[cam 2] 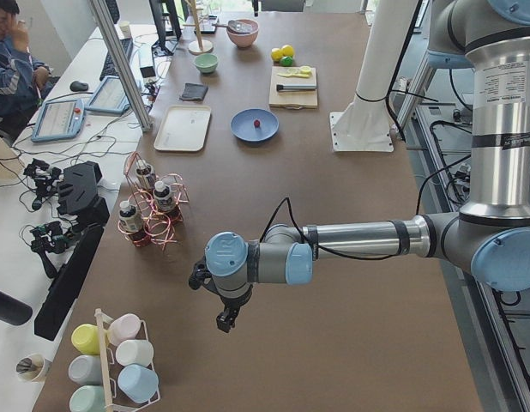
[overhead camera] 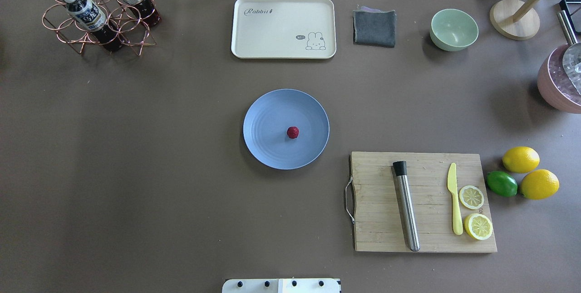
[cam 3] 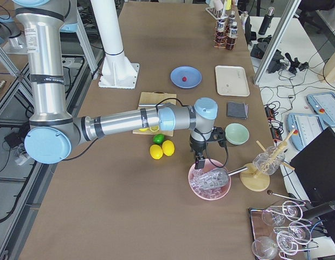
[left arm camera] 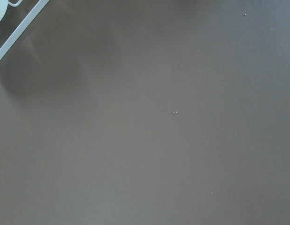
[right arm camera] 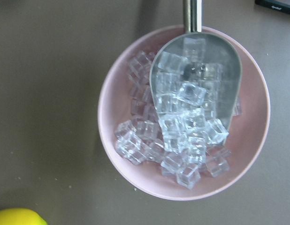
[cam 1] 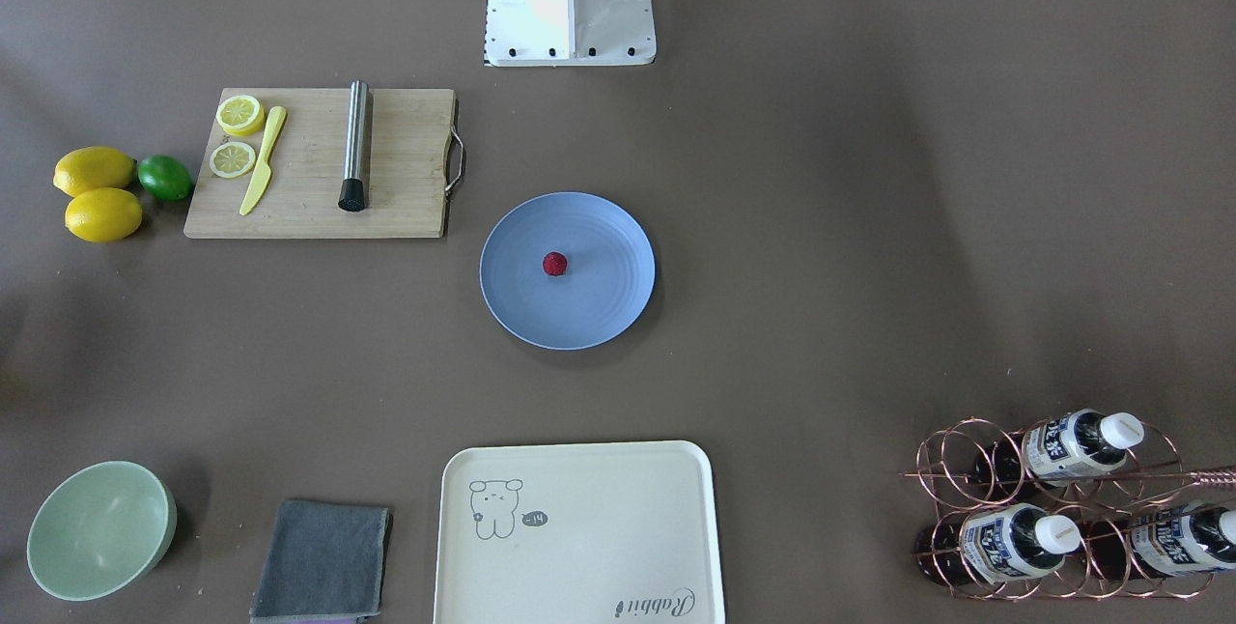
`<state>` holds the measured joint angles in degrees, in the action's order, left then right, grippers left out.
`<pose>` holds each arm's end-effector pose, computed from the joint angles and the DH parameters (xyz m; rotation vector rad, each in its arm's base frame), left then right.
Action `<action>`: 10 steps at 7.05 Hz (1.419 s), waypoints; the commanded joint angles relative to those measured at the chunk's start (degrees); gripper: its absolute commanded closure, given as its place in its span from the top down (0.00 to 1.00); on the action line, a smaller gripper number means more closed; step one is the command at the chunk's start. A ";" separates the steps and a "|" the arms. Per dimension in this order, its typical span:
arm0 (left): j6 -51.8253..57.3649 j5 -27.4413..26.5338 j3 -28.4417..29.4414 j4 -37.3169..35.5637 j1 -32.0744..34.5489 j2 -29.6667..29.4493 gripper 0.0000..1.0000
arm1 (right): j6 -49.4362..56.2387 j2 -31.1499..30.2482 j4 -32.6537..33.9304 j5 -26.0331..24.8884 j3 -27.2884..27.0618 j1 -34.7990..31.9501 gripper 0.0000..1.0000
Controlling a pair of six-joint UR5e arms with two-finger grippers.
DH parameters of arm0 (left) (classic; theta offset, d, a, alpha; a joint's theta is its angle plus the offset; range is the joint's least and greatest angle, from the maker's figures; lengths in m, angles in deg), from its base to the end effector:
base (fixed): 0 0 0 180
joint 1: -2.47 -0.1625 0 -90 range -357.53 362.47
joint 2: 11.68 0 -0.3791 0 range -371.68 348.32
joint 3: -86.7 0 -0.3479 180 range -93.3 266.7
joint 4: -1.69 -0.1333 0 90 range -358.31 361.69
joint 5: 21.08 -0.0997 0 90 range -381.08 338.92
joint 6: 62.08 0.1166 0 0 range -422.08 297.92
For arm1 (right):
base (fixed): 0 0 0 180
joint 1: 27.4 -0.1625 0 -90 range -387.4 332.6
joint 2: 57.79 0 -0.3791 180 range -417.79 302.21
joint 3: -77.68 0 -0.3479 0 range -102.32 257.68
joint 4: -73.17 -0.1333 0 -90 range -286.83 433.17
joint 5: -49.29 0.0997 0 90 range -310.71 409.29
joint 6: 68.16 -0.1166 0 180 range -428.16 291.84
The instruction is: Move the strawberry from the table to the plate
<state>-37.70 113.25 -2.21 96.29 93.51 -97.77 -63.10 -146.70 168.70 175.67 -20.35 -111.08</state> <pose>-0.0594 -0.4188 0.6551 0.1648 0.7612 0.3840 0.0135 -0.4604 0.5738 0.0537 -0.6366 -0.2117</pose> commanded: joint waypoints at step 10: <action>-0.48 -0.04 -0.38 0.24 0.19 1.01 0.98 | 11.81 -5.66 -0.08 1.32 3.98 -8.87 1.00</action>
<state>-38.16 113.20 -2.47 96.46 93.68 -96.83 -51.28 -152.31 168.62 177.00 -16.35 -119.99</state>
